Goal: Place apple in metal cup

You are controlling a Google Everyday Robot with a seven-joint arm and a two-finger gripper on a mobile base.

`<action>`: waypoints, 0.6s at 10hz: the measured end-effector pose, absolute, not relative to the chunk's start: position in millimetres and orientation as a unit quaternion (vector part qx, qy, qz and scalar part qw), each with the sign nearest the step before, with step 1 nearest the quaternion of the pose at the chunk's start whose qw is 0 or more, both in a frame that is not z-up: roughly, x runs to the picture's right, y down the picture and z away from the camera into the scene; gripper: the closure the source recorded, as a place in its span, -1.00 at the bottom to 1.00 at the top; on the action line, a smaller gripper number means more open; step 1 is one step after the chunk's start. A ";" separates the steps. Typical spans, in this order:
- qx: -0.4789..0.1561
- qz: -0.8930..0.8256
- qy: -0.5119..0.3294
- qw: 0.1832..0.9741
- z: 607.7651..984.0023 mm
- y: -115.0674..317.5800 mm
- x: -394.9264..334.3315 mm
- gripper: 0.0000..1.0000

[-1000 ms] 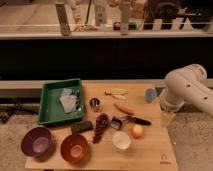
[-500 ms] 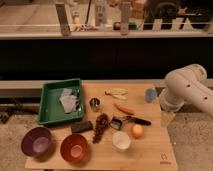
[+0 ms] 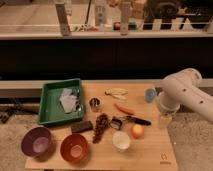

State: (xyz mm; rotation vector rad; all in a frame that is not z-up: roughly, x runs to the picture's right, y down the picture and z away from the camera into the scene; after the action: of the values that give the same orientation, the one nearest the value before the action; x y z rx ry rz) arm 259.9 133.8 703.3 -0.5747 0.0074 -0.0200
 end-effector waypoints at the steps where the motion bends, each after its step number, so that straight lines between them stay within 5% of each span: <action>1: -0.284 -0.012 0.003 0.959 704.7 136.5 259.0 -0.60; 6: -0.286 -0.032 -0.022 0.958 726.1 157.7 241.7 -0.60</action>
State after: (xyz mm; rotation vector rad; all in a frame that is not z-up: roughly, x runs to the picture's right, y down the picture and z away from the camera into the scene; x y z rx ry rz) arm 241.7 157.7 726.1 -0.5796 -0.0446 -0.0654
